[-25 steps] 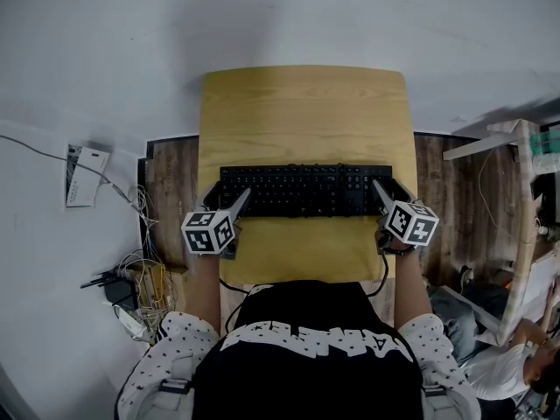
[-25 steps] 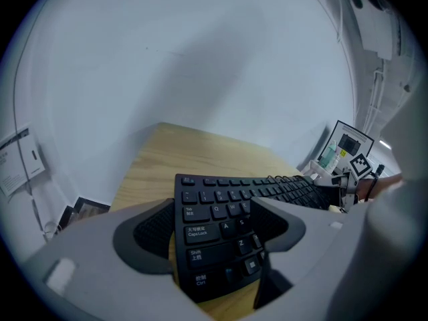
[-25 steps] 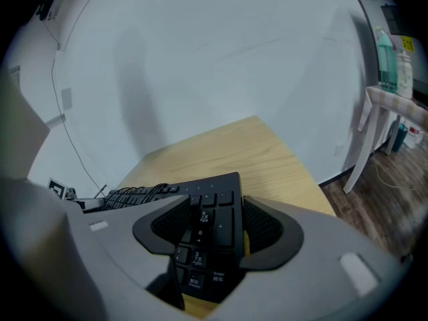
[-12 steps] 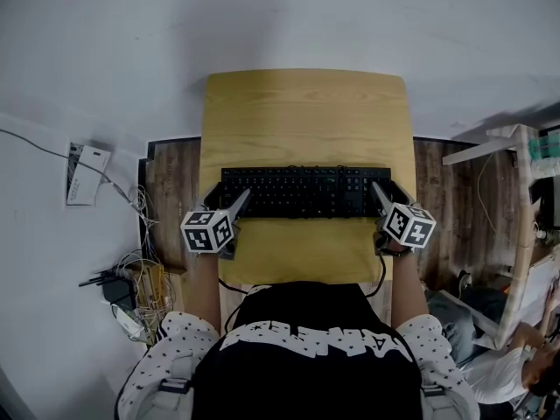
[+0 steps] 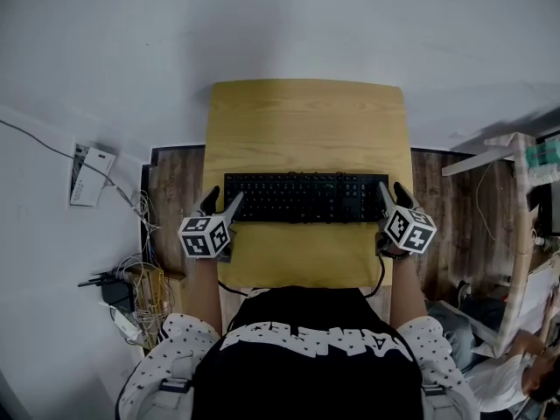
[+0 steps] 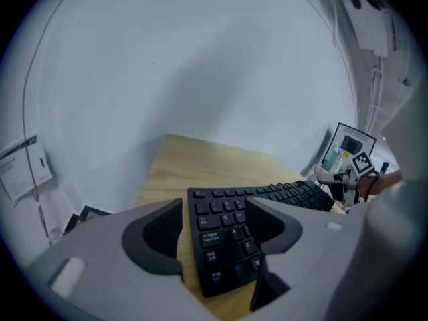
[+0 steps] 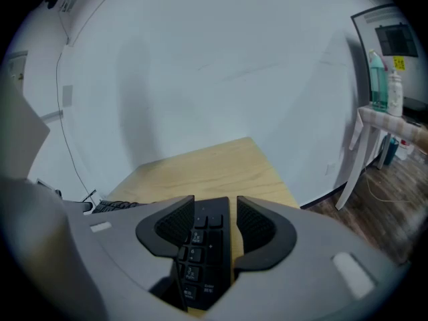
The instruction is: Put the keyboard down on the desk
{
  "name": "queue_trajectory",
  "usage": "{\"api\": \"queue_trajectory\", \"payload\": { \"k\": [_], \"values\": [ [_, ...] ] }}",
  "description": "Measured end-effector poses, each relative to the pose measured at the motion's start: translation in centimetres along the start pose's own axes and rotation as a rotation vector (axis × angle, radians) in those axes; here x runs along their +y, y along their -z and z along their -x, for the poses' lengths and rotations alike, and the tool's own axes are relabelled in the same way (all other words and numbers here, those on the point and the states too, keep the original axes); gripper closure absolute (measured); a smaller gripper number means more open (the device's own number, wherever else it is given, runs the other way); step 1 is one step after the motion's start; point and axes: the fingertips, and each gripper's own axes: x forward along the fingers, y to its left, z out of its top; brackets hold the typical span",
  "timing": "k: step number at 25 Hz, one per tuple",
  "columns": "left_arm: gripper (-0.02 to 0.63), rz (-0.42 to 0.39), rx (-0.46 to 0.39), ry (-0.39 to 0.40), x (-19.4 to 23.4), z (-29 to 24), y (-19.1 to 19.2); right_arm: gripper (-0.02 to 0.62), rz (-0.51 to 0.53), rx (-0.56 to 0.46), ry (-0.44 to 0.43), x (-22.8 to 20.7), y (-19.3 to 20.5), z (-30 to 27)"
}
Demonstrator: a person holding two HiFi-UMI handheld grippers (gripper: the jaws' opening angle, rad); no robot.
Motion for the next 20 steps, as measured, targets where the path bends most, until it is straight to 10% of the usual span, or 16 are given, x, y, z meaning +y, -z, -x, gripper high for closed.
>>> {"api": "queue_trajectory", "payload": {
  "k": [11,20],
  "values": [
    [0.606,-0.138,-0.194,0.004,-3.7,3.2,-5.4,0.581,0.056,-0.141,-0.073,3.8,-4.5,1.4],
    [0.606,-0.182,-0.256,-0.007,-5.0,5.4,-8.2,0.581,0.04,-0.215,-0.235,6.9,-6.7,2.1]
  ]
}}
